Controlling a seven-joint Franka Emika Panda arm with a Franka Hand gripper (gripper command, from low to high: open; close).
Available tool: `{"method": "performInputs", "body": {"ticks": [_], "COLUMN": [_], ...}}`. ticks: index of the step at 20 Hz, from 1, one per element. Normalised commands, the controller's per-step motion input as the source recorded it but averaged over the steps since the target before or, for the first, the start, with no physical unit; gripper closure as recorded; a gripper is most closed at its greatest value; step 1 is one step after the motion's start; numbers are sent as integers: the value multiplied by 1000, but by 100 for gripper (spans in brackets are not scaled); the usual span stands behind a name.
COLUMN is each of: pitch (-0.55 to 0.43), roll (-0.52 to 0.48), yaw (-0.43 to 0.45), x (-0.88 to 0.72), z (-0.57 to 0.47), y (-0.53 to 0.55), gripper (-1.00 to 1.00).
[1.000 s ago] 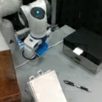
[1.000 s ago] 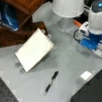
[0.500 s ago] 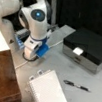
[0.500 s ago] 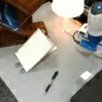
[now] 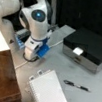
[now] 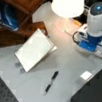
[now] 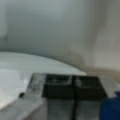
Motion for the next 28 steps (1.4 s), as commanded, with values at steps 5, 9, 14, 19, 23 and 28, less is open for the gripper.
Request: {"method": "performInputs", "body": {"ticks": [5, 9, 14, 19, 23, 28], "pitch": [-417, -355, -237, -59, 100, 191], "roll": [50, 60, 60, 46, 30, -25], "yaw": [-196, -256, -277, -208, -109, -12], "x": [-899, -475, -51, 198, 266, 182], "z": [-81, 117, 284, 377, 375, 277], "y": [102, 215, 339, 347, 224, 57], "gripper": [100, 100, 100, 100, 100, -100]}}
